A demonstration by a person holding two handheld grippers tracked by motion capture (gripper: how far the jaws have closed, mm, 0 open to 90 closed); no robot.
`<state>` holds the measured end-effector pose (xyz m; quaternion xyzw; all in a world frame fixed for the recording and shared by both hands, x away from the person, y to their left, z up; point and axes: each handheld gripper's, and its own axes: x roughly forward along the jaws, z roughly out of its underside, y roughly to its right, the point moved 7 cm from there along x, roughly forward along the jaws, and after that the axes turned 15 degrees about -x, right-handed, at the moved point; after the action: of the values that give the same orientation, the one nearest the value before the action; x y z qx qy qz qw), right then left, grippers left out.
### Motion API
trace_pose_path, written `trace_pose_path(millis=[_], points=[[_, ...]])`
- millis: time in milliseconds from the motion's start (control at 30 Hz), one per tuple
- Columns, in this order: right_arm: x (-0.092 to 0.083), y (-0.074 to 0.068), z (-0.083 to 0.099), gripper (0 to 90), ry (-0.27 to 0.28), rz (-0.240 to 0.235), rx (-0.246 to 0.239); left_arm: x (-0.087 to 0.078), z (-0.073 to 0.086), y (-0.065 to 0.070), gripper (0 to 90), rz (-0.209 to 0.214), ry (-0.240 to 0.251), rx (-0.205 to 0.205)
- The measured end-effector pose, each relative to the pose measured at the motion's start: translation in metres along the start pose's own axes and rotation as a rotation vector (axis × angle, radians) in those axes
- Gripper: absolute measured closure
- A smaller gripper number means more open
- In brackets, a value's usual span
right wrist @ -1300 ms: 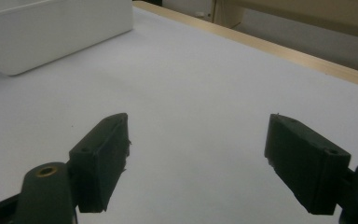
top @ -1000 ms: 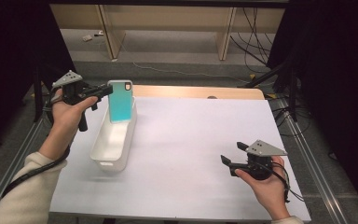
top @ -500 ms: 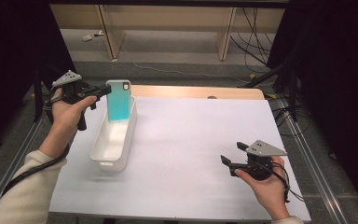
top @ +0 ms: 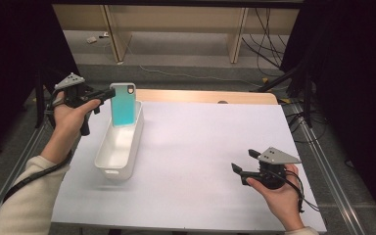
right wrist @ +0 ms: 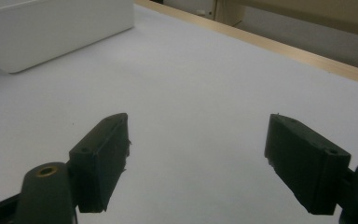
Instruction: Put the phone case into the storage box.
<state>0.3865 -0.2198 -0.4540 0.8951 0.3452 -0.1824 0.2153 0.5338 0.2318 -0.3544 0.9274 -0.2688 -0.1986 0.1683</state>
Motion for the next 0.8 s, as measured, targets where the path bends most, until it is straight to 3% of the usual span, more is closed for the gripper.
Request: trace_pose_path(millis=[800], points=[[0.0, 0.0, 0.001, 22.8, 0.0, 0.003, 0.003, 0.008, 0.001, -0.012, 82.1, -0.027, -0.004, -0.005]])
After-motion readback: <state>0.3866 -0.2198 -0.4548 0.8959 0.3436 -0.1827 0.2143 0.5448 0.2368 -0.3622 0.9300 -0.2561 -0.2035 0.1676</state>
